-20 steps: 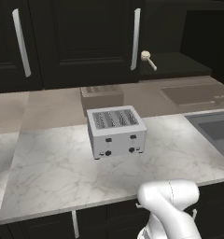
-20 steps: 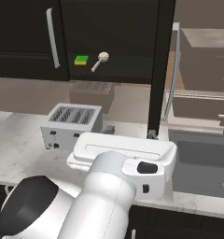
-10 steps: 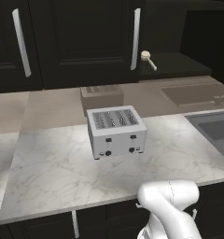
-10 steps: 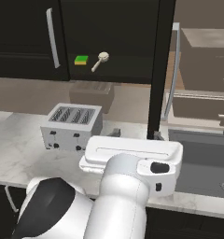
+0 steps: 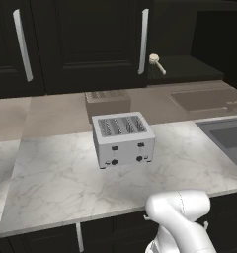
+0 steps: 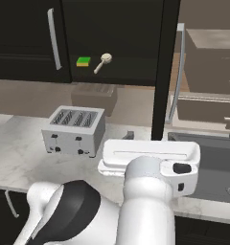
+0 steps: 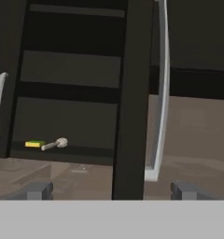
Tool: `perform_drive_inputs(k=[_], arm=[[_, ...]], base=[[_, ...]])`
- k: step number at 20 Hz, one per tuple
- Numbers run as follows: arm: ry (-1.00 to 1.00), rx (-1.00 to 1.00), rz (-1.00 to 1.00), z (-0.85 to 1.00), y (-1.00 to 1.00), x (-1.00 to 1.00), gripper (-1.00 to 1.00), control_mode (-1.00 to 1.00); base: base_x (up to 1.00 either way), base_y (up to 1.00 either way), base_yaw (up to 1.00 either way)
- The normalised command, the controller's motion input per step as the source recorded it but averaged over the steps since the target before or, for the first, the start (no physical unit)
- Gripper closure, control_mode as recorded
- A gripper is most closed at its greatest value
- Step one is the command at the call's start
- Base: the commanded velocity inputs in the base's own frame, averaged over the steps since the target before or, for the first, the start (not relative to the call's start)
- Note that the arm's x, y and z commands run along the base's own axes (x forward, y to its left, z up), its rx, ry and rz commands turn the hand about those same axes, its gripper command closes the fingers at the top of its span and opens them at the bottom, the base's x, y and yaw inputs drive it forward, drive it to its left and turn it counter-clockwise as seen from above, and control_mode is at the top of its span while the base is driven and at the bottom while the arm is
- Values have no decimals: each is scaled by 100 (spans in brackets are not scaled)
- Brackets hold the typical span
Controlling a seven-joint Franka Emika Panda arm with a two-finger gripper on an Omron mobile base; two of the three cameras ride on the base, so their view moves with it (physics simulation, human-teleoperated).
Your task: Pick up the dish brush and sponge from the sink, and place them back in the cabinet, and close the cabinet doors.
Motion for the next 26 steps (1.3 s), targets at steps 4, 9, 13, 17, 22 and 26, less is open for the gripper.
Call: perform_drive_inputs(k=[4,9,13,17,22,26], arm=[[0,0,6,0,-20,11,-100,-100],[0,0,7,-1,-21,8,-100,-100],[0,0,8,-2,-24,8,-100,-100],[0,0,9,-2,-23,1,-100,-100],[0,0,10,-5,-17,2,-100,-100],[0,0,9,-4,-16,19,-100,-100]], base=[[0,0,0],[0,0,0],[0,0,0],[0,0,0],[0,0,0],[0,0,0]])
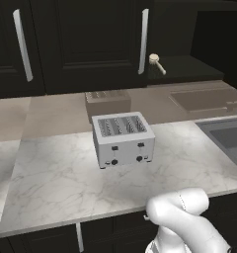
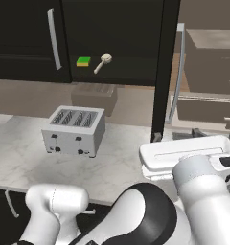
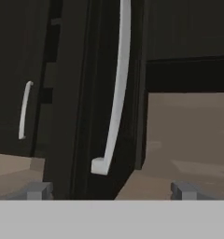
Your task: Pick up the dish brush and sponge from the sink, and place them back in the cabinet, and close the cabinet doors.
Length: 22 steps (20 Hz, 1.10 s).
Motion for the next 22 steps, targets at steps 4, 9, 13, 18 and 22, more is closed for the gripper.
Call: perform_drive_inputs(k=[4,9,13,18,22], arm=[[0,0,8,-6,-14,26,-100,-100],[0,0,8,-5,-14,25,-100,-100],[0,0,6,-8,-1,20,-100,-100],[0,0,4,-10,0,22,-100,-100],[0,0,5,-14,19,23,-100,-100]], base=[[0,0,0],[0,0,0],[0,0,0],[0,0,0],[0,0,0]])
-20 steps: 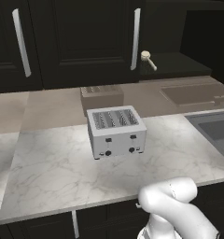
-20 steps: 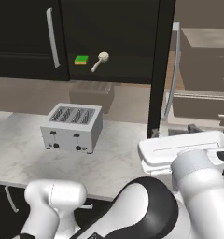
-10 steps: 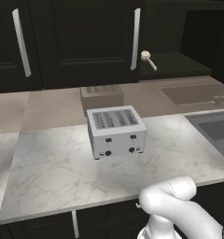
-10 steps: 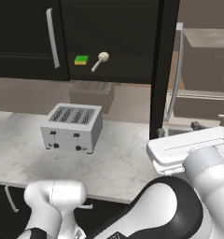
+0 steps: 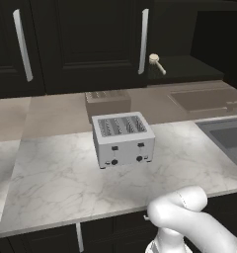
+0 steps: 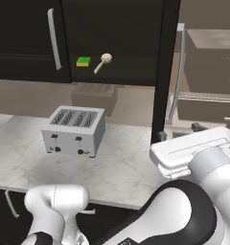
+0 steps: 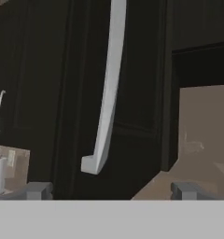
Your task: Pick up the dish brush and sponge from the sink, and place them back in the cabinet, and close the cabinet doors.
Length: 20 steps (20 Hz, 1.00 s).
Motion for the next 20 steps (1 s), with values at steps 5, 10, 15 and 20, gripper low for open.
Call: perform_drive_inputs(k=[5,10,15,20], arm=[[0,0,3,-13,36,32,-100,-100],[0,0,4,-10,43,42,-100,-100],[0,0,3,-5,46,50,-100,-100],[0,0,3,-4,47,51,-100,-100]], base=[[0,0,0],[0,0,0],[0,0,0],[0,0,0]])
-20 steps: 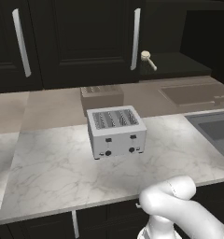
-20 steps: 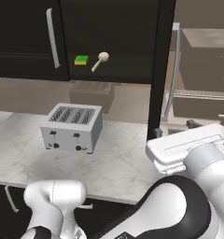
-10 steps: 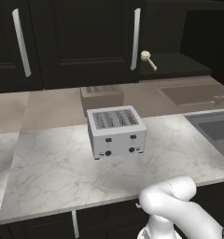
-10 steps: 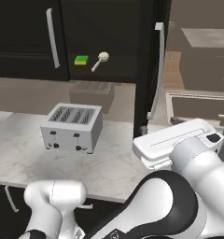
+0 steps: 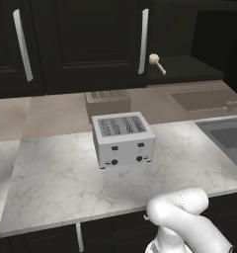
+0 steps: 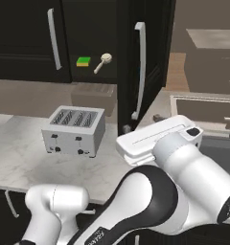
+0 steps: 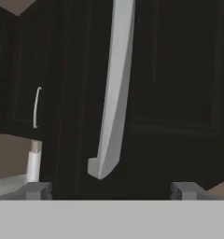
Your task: Pick up the dish brush and sponge from the sink, and place them back in the cabinet, and close the cabinet doors.
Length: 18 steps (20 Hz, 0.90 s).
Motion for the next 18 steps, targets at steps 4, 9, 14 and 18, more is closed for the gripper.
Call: perform_drive_inputs(k=[4,9,14,18], arm=[[0,0,2,-2,50,54,-100,-100],[0,0,2,-2,54,59,-100,-100],[0,0,1,-1,57,65,-100,-100],[0,0,0,0,59,70,-100,-100]], base=[[0,0,0],[0,0,0],[0,0,0],[0,0,0]])
